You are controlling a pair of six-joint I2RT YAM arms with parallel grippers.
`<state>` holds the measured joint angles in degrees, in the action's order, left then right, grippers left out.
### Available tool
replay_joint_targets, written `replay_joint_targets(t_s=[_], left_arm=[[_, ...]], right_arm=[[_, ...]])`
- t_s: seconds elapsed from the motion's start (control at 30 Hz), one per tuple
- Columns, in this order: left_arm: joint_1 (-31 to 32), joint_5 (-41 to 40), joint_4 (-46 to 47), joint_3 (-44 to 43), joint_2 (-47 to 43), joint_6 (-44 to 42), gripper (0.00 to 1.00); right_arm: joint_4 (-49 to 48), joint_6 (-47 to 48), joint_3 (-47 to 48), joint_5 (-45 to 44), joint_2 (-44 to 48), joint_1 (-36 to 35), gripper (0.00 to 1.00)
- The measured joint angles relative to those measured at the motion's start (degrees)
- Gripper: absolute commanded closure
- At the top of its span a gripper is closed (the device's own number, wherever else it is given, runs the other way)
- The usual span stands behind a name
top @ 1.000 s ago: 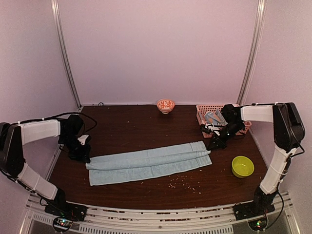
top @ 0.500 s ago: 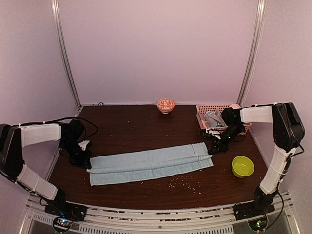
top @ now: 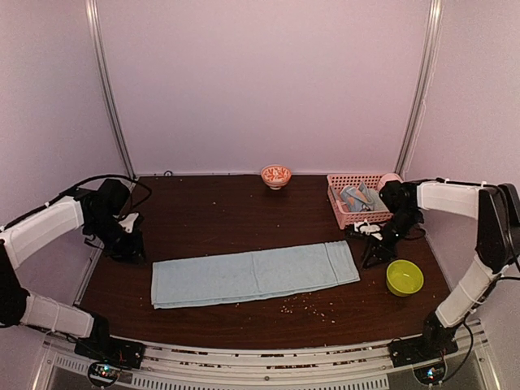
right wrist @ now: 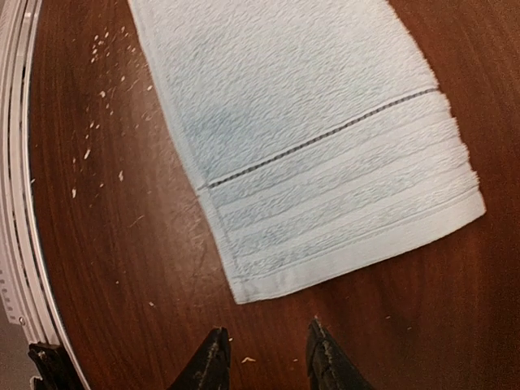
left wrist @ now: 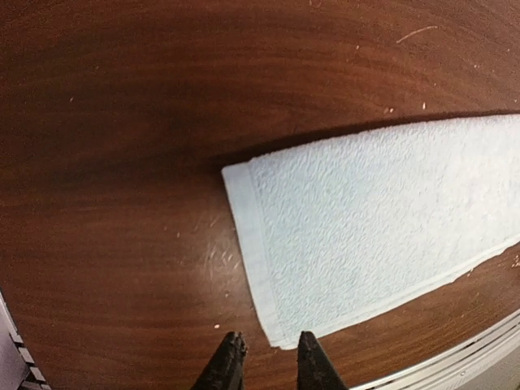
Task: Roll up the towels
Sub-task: Fold the towel at the center of the board, then move the towel to the center of the board.
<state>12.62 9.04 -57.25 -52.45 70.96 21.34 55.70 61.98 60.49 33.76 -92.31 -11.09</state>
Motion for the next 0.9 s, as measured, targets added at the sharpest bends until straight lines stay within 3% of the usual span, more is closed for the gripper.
replay_joint_targets(t_s=[0.3,0.57,0.9], left_arm=[[4.00,3.02,12.24,-1.68,13.16,1.22,1.00],[4.37,1.77,20.39,-0.33,21.11,3.43,1.00],[4.85,-3.50,21.70,0.52,23.67,5.62,1.00]], right_arm=[[-12.92,-17.38,7.43,-2.51,-9.92,-3.37,0.77],[-20.06,-29.27,8.98,-11.32,-14.86,-8.87,0.80],[-24.33,-34.40,6.95,-19.93,-15.26,-9.16,0.79]])
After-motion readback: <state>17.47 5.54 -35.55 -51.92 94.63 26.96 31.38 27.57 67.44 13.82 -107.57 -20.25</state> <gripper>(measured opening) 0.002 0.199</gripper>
